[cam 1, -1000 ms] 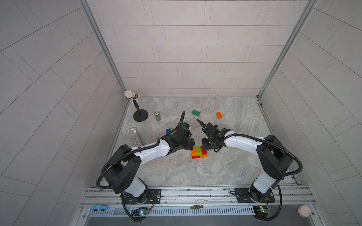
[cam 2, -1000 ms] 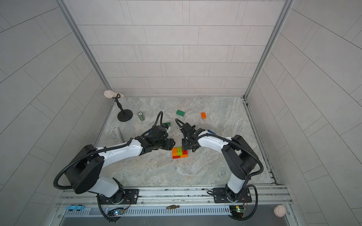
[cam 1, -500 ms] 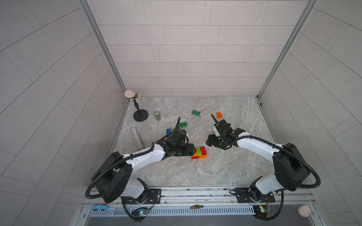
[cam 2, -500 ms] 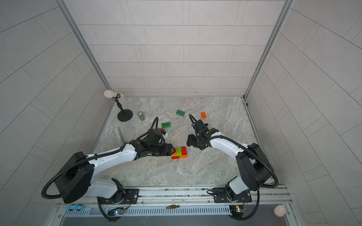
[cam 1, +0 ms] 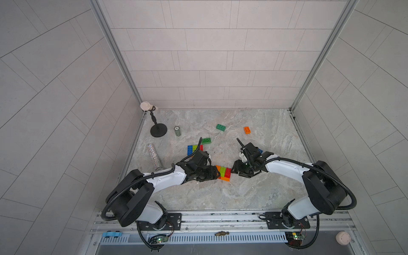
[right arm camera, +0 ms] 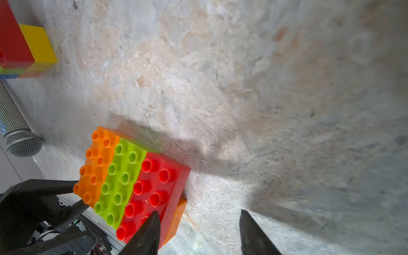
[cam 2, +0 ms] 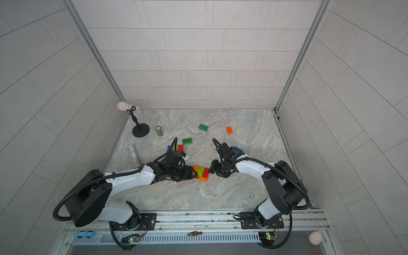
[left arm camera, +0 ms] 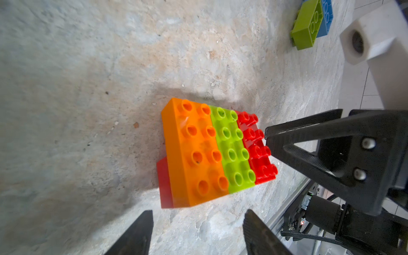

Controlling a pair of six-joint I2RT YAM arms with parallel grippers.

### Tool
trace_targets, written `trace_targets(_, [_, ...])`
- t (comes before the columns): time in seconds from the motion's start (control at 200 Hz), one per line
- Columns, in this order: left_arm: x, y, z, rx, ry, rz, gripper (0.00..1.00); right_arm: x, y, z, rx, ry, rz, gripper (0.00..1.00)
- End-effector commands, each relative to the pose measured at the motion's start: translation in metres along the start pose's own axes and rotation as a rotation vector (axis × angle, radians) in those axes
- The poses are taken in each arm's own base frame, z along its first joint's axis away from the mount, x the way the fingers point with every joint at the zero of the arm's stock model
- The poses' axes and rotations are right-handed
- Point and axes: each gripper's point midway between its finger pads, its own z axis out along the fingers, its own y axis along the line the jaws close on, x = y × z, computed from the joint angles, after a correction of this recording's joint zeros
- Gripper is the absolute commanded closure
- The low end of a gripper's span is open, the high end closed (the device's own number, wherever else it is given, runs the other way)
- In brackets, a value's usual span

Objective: Assemble a rectangle with lego
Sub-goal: Adjust the lego brick at the center of the board.

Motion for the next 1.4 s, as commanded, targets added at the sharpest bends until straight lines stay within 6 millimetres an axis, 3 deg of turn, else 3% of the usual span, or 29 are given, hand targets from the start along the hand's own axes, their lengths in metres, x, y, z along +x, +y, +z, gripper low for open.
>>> trace_targets(0.0, [0.005, 0.009, 0.005, -0.002, 0.009, -0.019, 0.34, 0.000, -0.001, -0.004, 0.024, -0.025, -0.025, 0.42])
trace_targets(0.28, [0.014, 0.016, 0.007, 0.002, 0.019, -0.027, 0.39, -0.002, 0.015, -0.032, -0.031, -0.128, 0.018, 0.36])
trace_targets(0.405, [0.015, 0.013, 0.007, 0.020, 0.020, -0.027, 0.40, 0.006, 0.025, -0.023, -0.024, -0.116, 0.004, 0.36])
trace_targets(0.51, [0.015, 0.008, -0.006, 0.022, 0.014, -0.005, 0.39, 0.012, 0.035, -0.013, -0.011, -0.107, -0.024, 0.37])
trace_targets(0.766, [0.005, 0.011, -0.022, 0.002, -0.028, 0.009, 0.30, 0.028, 0.028, 0.003, 0.090, -0.075, -0.085, 0.42])
trace_targets(1.026, [-0.016, 0.004, -0.008, -0.015, -0.023, 0.063, 0.27, 0.042, 0.018, 0.016, 0.170, -0.036, -0.165, 0.44])
trace_targets(1.186, [-0.032, -0.012, -0.015, 0.023, -0.057, 0.077, 0.27, 0.043, 0.018, 0.016, 0.169, -0.037, -0.198, 0.44])
trace_targets(1.396, [-0.030, -0.005, 0.002, 0.003, -0.008, 0.093, 0.31, 0.041, 0.018, 0.017, 0.178, -0.040, -0.218, 0.45])
